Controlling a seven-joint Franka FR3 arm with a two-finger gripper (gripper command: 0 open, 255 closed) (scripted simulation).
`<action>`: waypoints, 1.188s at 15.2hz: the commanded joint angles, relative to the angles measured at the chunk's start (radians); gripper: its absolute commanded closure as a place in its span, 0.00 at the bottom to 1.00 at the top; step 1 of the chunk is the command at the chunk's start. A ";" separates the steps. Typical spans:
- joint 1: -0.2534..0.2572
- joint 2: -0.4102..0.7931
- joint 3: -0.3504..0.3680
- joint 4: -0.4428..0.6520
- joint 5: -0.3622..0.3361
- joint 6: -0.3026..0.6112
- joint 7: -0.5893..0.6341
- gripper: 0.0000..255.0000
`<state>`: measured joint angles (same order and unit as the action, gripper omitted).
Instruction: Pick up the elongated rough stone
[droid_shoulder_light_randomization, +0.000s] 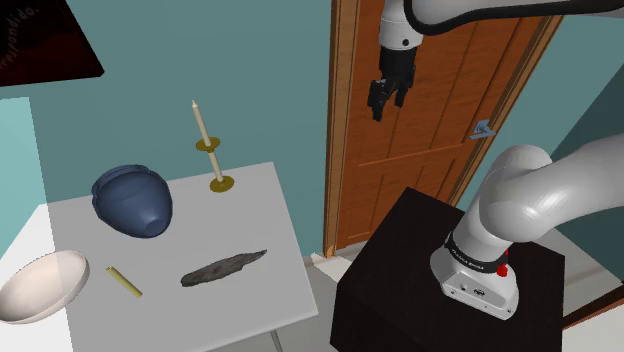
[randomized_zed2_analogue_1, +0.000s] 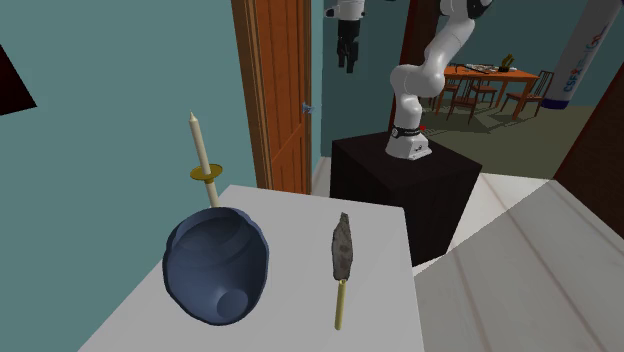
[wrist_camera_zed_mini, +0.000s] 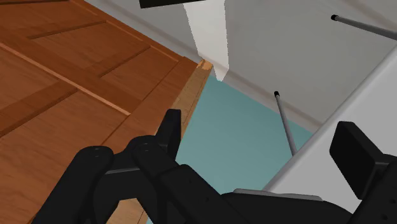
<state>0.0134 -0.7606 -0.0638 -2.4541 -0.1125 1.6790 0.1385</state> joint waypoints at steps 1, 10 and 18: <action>0.000 0.000 0.000 0.000 0.000 0.000 0.000 0.00; 0.099 0.309 0.023 0.065 0.037 0.211 -0.096 0.00; 0.173 0.585 0.062 0.182 0.067 0.344 -0.184 0.00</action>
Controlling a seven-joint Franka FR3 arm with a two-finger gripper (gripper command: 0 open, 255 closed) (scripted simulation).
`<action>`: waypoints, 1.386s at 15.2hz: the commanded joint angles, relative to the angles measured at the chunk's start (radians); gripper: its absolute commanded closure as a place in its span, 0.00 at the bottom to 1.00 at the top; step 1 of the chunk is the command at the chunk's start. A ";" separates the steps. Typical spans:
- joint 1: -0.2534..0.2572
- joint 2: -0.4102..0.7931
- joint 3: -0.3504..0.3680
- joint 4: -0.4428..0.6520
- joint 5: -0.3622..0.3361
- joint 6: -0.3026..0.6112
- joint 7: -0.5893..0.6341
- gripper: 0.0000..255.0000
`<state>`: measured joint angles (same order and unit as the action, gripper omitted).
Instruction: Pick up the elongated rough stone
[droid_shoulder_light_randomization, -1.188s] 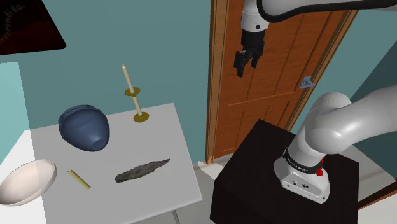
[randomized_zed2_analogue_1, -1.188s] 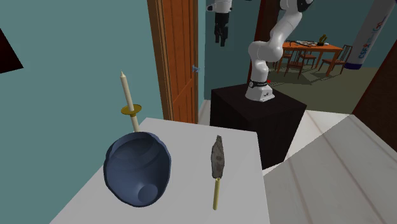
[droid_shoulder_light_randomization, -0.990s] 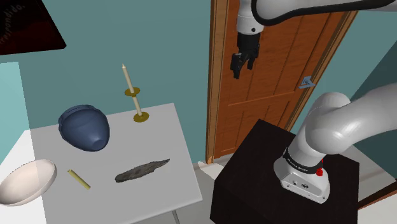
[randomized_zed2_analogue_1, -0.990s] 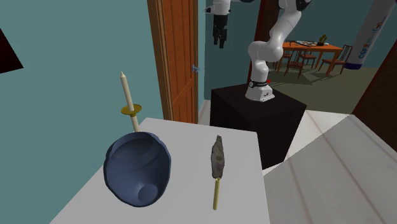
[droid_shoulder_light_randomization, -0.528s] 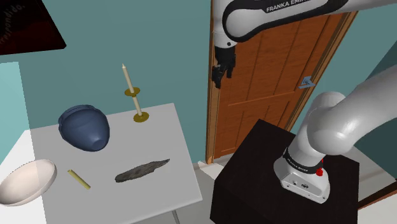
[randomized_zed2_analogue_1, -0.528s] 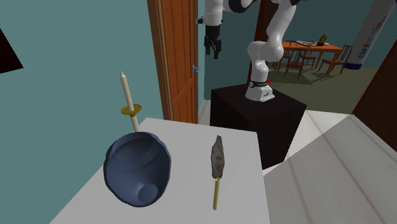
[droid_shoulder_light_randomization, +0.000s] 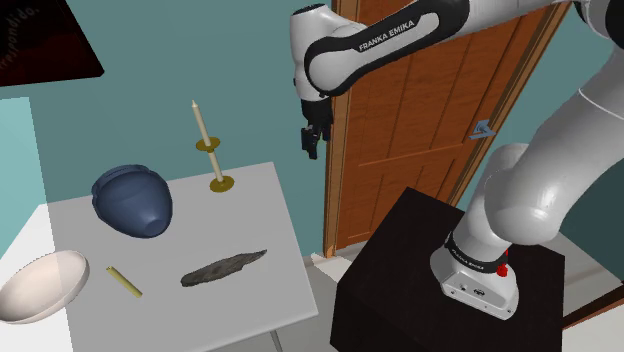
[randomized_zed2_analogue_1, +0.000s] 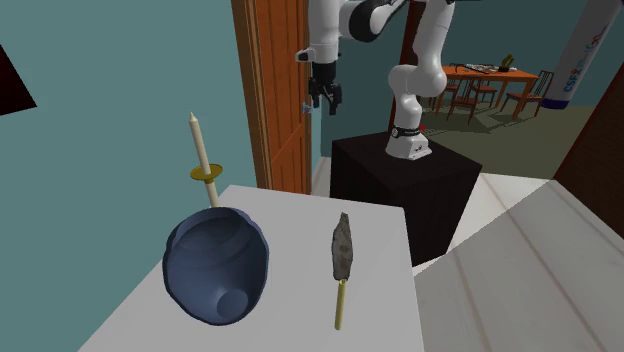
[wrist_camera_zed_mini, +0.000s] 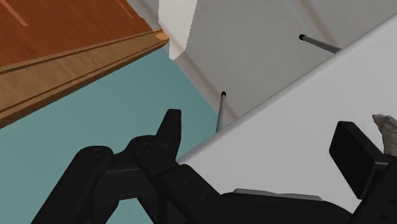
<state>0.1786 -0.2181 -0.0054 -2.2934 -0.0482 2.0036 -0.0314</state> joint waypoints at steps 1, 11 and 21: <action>0.016 0.077 0.010 0.039 0.006 0.032 -0.025 0.00; 0.090 0.402 0.083 0.247 0.009 0.115 -0.118 0.00; 0.176 0.711 0.153 0.505 -0.031 0.129 -0.190 0.00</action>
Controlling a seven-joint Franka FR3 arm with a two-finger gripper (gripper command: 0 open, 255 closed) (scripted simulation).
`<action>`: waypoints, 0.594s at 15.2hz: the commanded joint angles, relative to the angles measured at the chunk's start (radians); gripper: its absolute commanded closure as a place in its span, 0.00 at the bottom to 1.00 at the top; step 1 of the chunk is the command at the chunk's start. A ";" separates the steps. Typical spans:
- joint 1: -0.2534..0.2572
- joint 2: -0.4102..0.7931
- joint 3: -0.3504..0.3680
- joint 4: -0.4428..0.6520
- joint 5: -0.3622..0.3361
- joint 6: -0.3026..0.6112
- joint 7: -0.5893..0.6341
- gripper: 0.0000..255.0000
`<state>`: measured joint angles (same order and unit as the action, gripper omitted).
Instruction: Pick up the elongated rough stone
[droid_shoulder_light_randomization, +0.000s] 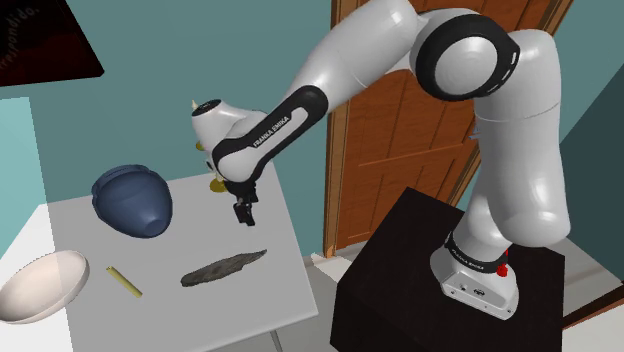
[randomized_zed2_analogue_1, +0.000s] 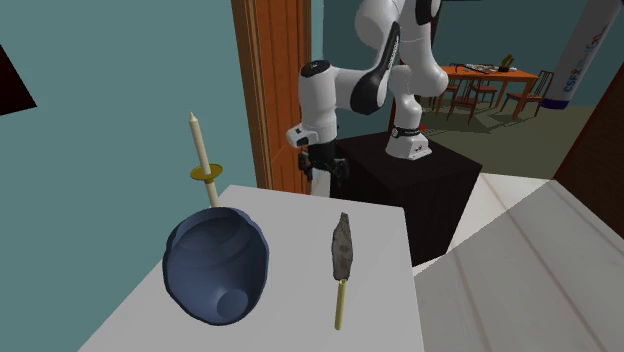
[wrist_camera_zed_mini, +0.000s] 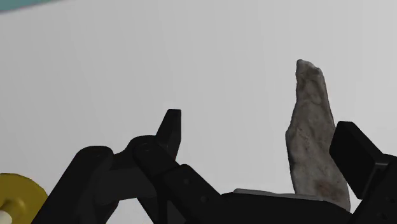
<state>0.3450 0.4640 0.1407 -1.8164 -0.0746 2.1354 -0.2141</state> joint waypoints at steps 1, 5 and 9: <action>0.020 0.059 0.013 0.056 -0.011 -0.005 -0.015 0.00; 0.063 0.180 0.036 0.175 -0.034 -0.018 -0.044 0.00; 0.112 0.301 0.056 0.303 -0.058 -0.040 -0.075 0.00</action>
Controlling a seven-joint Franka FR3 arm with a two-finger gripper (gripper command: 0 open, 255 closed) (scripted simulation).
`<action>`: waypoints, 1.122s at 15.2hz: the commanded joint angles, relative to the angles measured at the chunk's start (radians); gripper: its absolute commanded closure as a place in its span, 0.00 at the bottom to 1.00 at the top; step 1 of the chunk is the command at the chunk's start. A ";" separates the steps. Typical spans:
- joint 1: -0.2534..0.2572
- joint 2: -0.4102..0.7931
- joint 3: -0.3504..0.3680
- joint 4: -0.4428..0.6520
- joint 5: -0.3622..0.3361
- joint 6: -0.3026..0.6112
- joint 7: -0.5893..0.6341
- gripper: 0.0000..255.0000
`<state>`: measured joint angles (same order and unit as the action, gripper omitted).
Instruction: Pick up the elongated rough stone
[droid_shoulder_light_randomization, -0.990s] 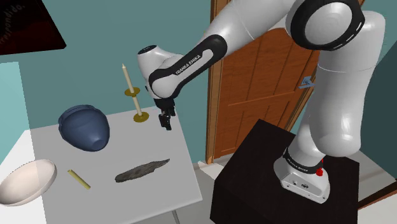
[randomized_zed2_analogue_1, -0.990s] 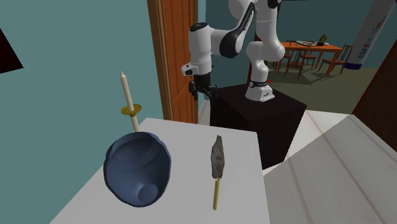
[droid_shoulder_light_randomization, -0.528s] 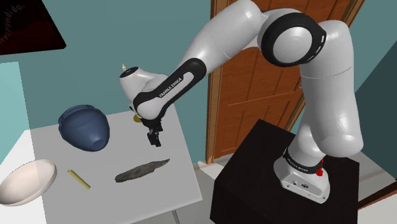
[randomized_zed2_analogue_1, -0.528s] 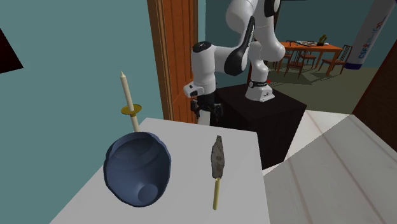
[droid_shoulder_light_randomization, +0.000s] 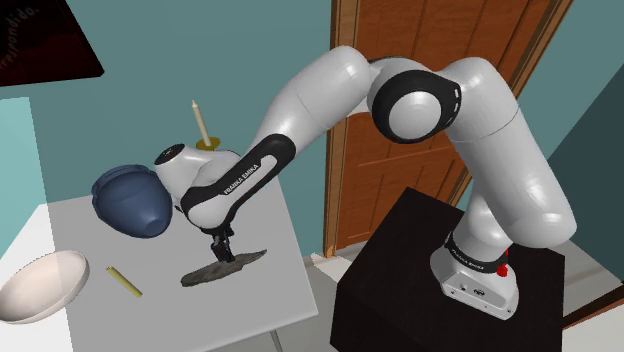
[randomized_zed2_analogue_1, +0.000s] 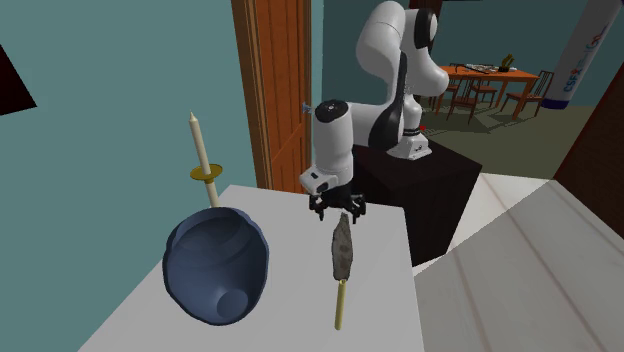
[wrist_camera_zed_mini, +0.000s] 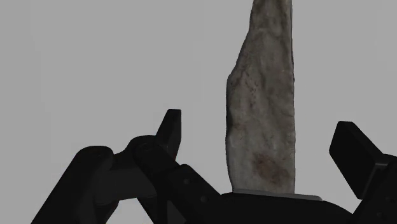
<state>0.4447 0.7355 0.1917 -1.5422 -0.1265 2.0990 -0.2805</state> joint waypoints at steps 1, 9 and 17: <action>0.025 0.060 0.010 0.062 -0.012 -0.010 -0.017 0.00; 0.036 0.139 0.002 0.087 -0.023 0.044 -0.017 0.00; 0.035 0.141 0.001 0.087 -0.024 0.045 -0.017 1.00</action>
<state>0.4797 0.8727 0.1932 -1.4548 -0.1502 2.1426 -0.2977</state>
